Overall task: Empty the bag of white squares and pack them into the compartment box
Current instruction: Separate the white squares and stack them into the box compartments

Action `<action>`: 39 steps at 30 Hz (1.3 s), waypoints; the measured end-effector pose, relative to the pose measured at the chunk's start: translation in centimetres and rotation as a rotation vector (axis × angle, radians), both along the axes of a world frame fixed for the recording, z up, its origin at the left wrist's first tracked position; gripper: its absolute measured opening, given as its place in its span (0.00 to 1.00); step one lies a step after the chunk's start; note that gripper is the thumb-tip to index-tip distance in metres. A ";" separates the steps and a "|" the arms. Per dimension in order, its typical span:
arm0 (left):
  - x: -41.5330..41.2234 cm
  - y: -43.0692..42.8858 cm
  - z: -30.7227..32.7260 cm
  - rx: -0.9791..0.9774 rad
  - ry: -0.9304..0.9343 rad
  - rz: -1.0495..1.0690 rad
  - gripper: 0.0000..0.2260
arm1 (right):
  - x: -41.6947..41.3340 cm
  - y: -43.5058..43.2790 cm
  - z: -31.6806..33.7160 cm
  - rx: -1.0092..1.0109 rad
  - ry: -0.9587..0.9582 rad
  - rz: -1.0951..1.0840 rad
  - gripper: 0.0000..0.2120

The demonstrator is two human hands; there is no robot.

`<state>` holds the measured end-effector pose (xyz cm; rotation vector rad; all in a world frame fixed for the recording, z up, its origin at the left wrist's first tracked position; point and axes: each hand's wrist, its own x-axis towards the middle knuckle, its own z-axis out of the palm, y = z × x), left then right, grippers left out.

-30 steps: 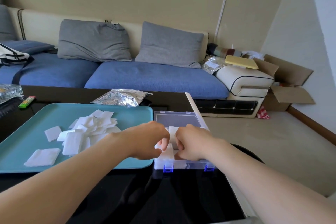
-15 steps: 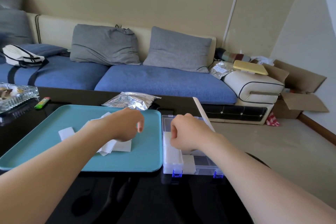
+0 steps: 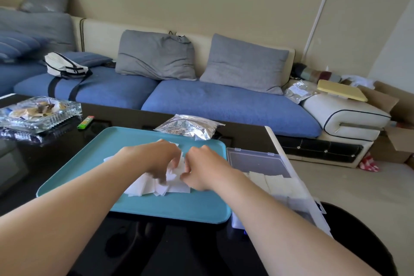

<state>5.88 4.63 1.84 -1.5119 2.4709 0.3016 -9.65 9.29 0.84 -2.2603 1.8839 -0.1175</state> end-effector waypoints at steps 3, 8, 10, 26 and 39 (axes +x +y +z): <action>0.3 0.2 0.1 0.038 0.056 -0.009 0.27 | 1.1 -0.8 -0.9 0.080 -0.003 0.034 0.13; 0.8 -0.2 -0.5 0.032 0.080 -0.029 0.25 | 2.0 -2.0 -1.4 0.098 0.055 0.030 0.26; 1.0 -0.3 -0.5 0.045 0.094 -0.028 0.24 | 2.1 -2.3 -1.5 0.127 0.068 0.029 0.20; 1.2 -1.6 -0.6 -0.048 0.351 -0.087 0.03 | -2.5 -1.5 1.7 0.134 -0.099 -0.176 0.11; -1.0 0.6 1.3 0.265 1.122 0.231 0.07 | -5.2 -0.6 1.4 -0.225 -0.647 -0.086 0.05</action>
